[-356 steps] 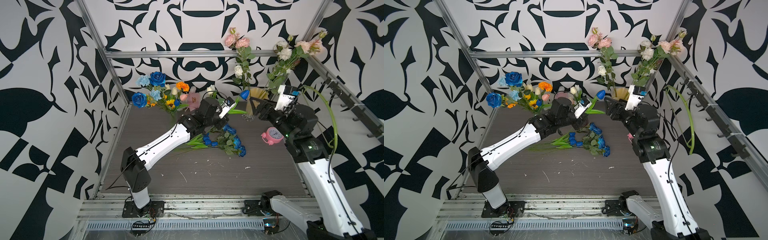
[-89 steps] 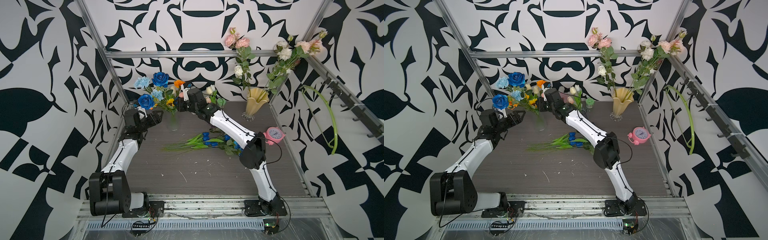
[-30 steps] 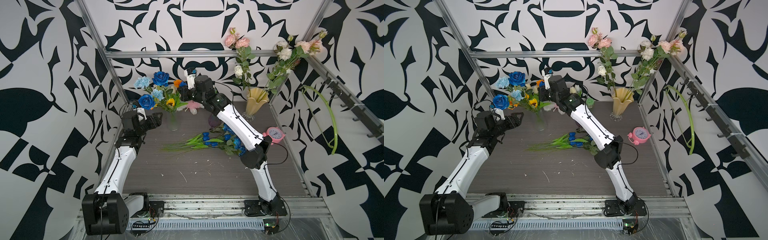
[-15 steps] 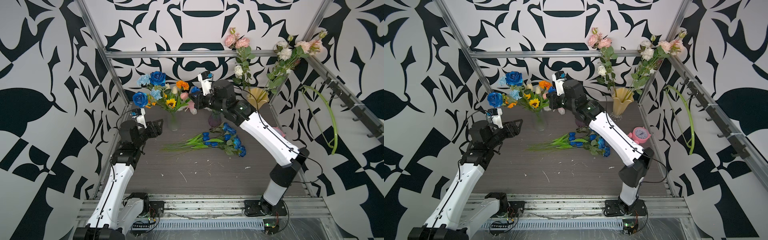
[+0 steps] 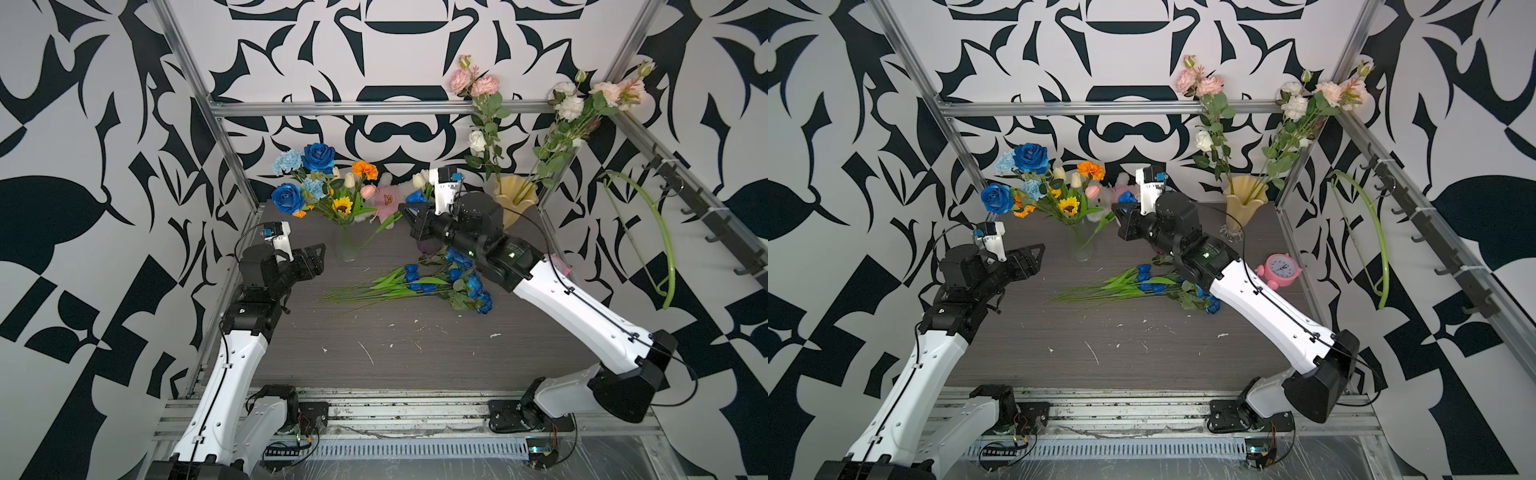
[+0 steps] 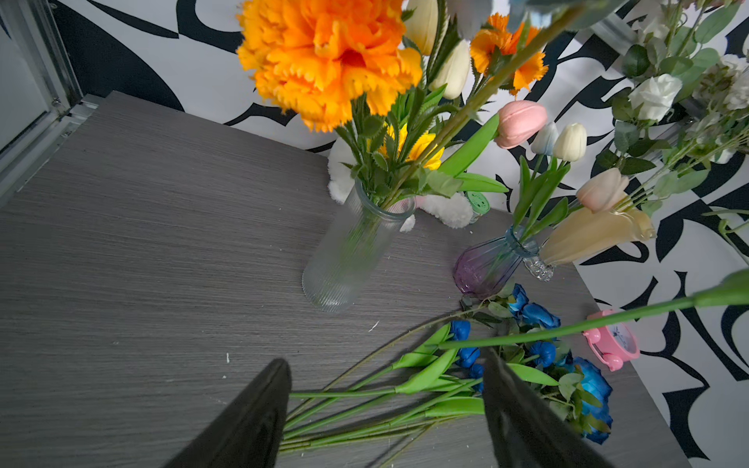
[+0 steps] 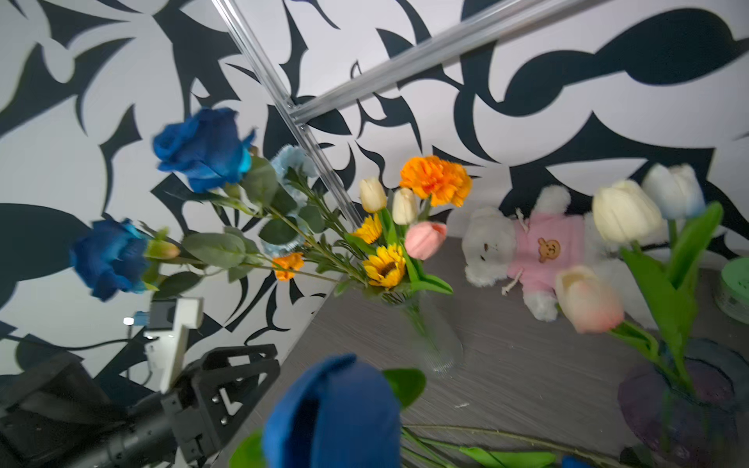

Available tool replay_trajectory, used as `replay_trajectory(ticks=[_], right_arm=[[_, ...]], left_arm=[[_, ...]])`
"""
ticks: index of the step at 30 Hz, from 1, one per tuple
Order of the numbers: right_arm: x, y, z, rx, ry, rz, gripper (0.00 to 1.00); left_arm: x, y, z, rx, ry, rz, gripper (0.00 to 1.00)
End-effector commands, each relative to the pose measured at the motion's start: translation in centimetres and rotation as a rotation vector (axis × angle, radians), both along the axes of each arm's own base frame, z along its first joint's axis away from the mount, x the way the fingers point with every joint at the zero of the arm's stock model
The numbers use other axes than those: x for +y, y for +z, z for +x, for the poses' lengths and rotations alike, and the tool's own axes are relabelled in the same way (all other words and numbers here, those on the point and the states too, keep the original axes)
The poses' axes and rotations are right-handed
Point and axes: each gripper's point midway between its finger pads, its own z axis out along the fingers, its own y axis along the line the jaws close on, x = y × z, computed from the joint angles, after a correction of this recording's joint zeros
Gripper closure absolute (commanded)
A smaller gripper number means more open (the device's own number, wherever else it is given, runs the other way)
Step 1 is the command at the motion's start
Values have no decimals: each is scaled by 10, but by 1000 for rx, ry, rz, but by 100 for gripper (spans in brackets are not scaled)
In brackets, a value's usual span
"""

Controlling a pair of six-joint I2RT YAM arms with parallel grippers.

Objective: Pick out blue flowers from the vase
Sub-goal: Place the flower at the center of the board.

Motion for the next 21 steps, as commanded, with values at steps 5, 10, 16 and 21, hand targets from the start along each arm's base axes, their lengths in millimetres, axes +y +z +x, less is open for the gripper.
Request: replay_trajectory(ticks=[5,10,16,21], right_arm=[[-20,-52,23,120,-221,226,100],[-24,-116,40,237,-340,309,100],[-34,-190,53,319,-468,326,100],[-44,-224,56,371,-536,276,94]], left_arm=[[-2,7,7,-8,-11,22,22],[-4,3,13,-5,-13,2,21],[-7,2,22,-3,-21,-22,22],[-7,4,26,-10,-19,-24,21]])
